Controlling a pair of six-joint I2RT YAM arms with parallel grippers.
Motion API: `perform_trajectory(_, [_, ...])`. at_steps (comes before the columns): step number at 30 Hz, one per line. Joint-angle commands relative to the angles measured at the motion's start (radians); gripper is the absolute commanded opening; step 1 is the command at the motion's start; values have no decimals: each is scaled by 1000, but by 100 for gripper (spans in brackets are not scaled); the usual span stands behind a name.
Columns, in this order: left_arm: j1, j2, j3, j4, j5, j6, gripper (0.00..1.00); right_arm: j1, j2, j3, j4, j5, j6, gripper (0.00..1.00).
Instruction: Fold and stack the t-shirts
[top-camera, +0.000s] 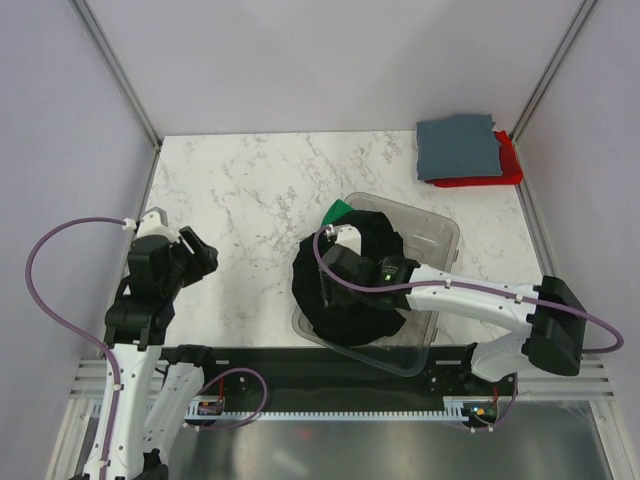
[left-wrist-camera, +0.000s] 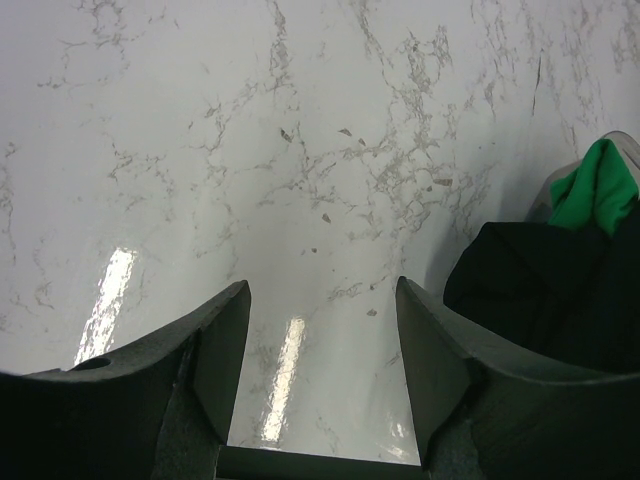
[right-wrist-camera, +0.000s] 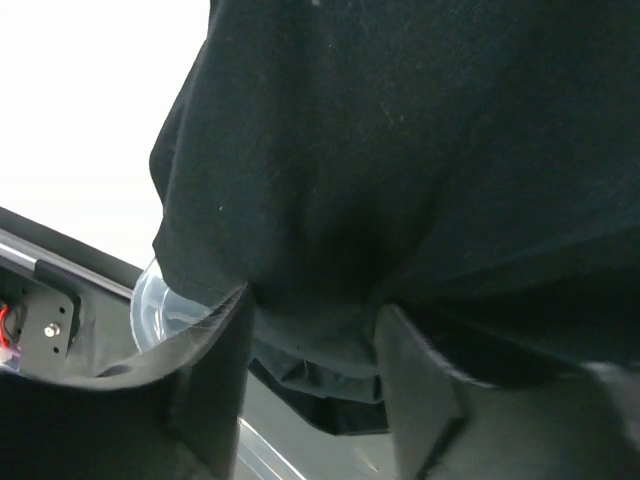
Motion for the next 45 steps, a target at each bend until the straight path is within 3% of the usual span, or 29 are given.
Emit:
perform_trajectory(1, [8,-4,-1,12,-22,-24,68,6,20,33,34,-10,14,42])
perform_trajectory(7, [8,-8,-3,13,-21,-23,68,4,45,81,27,11,-19,0])
perform_trajectory(10, [8,-7,-3,13,-21,-23,68,6,46,159,-7,21,-39,0])
perform_trajectory(14, [8,-5,-3,13,-21,-23,68,6,25,417,-99,82,-114,0])
perform_trajectory(16, [8,-5,-3,13,-21,-23,68,6,-13,517,-98,134,-188,0])
perform_trajectory(20, [8,-5,-3,13,-21,-24,68,4,-18,917,-78,163,-387,0])
perform_trajectory(23, [8,-4,-3,13,-22,-23,68,4,-23,1109,12,131,-569,0])
perform_trajectory(28, [8,-4,-4,12,-22,-24,68,4,-107,1213,262,131,-841,0])
perform_trajectory(34, [8,4,-1,13,-21,-23,68,4,-181,1213,739,149,-1133,0])
perform_trajectory(40, [8,16,-4,12,-19,-24,68,4,-84,1434,930,163,-1470,0])
perform_trajectory(43, [8,22,-3,13,-17,-23,68,6,-106,1412,964,221,-1628,0])
perform_trajectory(45, [8,24,-3,12,-17,-23,68,6,-162,1246,1002,351,-1684,0])
